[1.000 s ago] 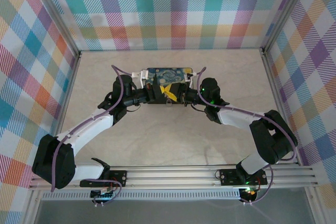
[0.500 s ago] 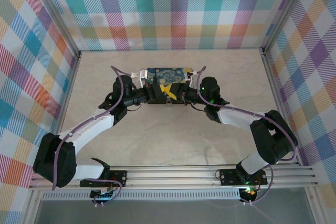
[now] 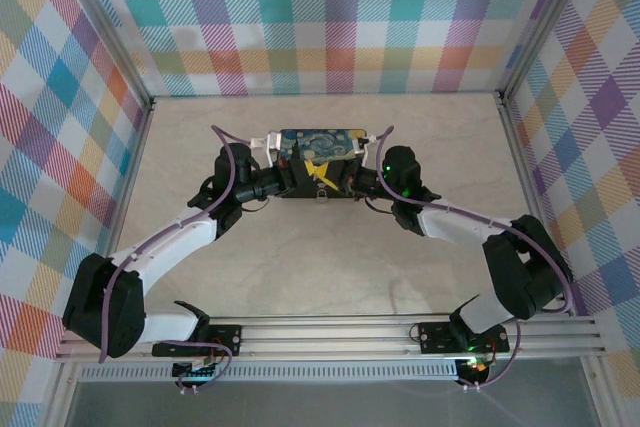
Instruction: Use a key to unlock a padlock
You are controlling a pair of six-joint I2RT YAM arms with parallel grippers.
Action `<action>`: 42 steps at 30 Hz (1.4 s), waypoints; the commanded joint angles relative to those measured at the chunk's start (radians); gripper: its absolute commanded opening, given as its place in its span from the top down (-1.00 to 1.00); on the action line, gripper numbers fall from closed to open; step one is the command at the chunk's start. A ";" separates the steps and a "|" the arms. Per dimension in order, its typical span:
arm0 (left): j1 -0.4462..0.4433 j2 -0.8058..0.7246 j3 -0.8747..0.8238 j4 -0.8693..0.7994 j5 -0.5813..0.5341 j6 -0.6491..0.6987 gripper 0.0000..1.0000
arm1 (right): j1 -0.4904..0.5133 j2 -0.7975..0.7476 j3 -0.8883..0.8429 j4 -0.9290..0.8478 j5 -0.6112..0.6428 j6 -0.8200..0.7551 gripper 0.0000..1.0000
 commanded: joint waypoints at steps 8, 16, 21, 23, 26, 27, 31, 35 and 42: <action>0.018 -0.027 0.025 -0.098 -0.015 0.049 0.52 | 0.002 -0.090 -0.002 -0.169 -0.014 -0.169 0.98; 0.026 -0.038 0.014 -0.098 -0.012 0.048 0.28 | -0.003 -0.093 0.020 -0.261 -0.054 -0.242 0.98; 0.026 -0.030 0.011 -0.091 -0.003 0.045 0.23 | -0.003 -0.090 0.026 -0.266 -0.090 -0.258 0.97; 0.026 -0.021 0.015 -0.100 0.001 0.053 0.22 | -0.002 -0.089 0.031 -0.262 -0.105 -0.260 0.97; 0.026 -0.008 0.018 -0.109 0.003 0.060 0.19 | -0.002 -0.086 0.040 -0.261 -0.130 -0.266 0.97; 0.026 -0.003 0.019 -0.113 0.000 0.060 0.18 | -0.002 -0.086 0.040 -0.259 -0.133 -0.268 0.97; 0.027 0.011 0.027 -0.117 -0.003 0.061 0.15 | 0.000 -0.089 0.041 -0.251 -0.149 -0.271 0.97; 0.026 0.025 0.031 -0.117 0.004 0.062 0.12 | 0.001 -0.090 0.041 -0.236 -0.163 -0.270 0.96; 0.026 0.036 0.029 -0.093 0.035 0.054 0.17 | 0.018 -0.061 0.054 -0.209 -0.189 -0.267 0.96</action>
